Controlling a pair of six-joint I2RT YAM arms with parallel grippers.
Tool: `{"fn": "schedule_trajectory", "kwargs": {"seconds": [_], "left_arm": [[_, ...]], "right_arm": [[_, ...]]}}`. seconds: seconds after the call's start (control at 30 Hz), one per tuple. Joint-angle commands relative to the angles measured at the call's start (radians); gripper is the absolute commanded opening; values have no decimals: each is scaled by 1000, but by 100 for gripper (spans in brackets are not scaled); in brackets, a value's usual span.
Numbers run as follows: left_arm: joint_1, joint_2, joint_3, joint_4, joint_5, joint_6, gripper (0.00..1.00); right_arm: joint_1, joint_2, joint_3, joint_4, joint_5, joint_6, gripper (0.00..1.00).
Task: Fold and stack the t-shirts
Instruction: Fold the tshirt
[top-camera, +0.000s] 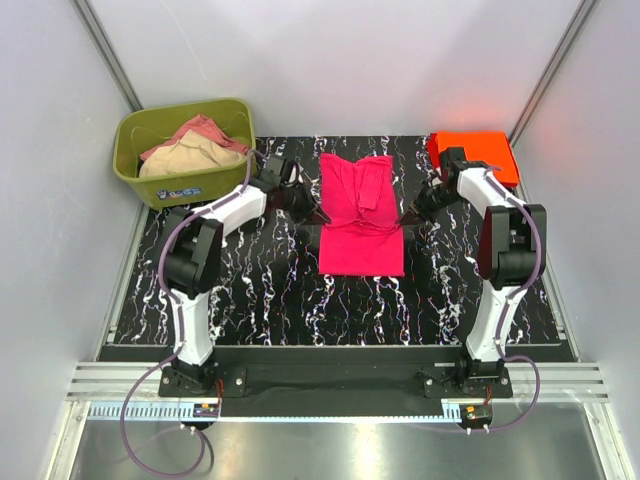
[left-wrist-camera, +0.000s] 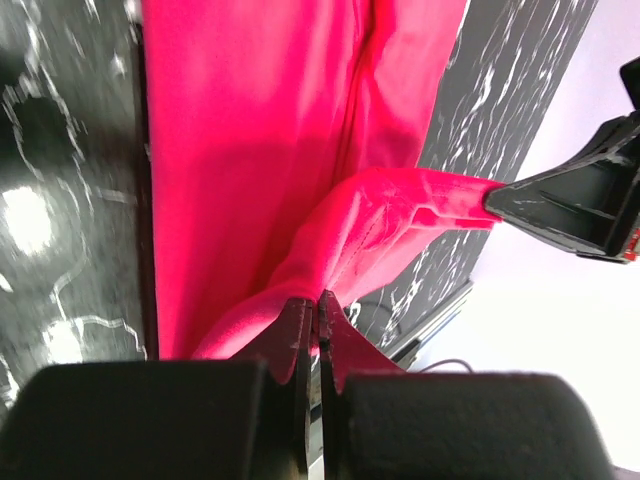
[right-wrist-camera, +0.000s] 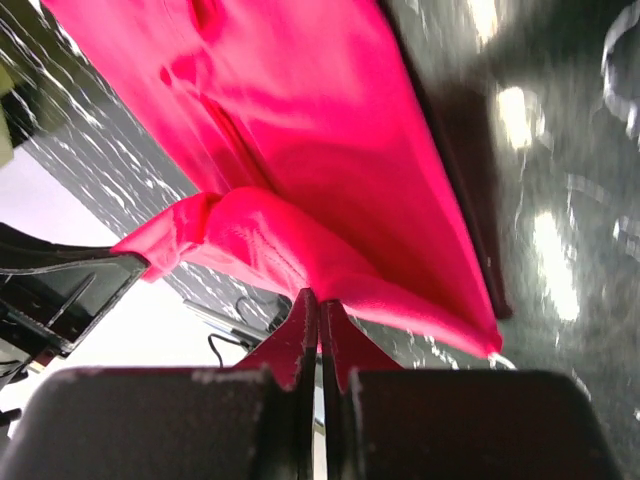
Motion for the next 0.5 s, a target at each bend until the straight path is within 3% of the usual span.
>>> {"fn": "schedule_trajectory", "kwargs": {"seconds": [0.0, 0.47], "left_arm": [[23, 41, 88, -6, 54, 9, 0], [50, 167, 197, -6, 105, 14, 2]], "right_arm": [[-13, 47, 96, -44, -44, -34, 0], [-28, 182, 232, -47, -93, -68, 0]]}}
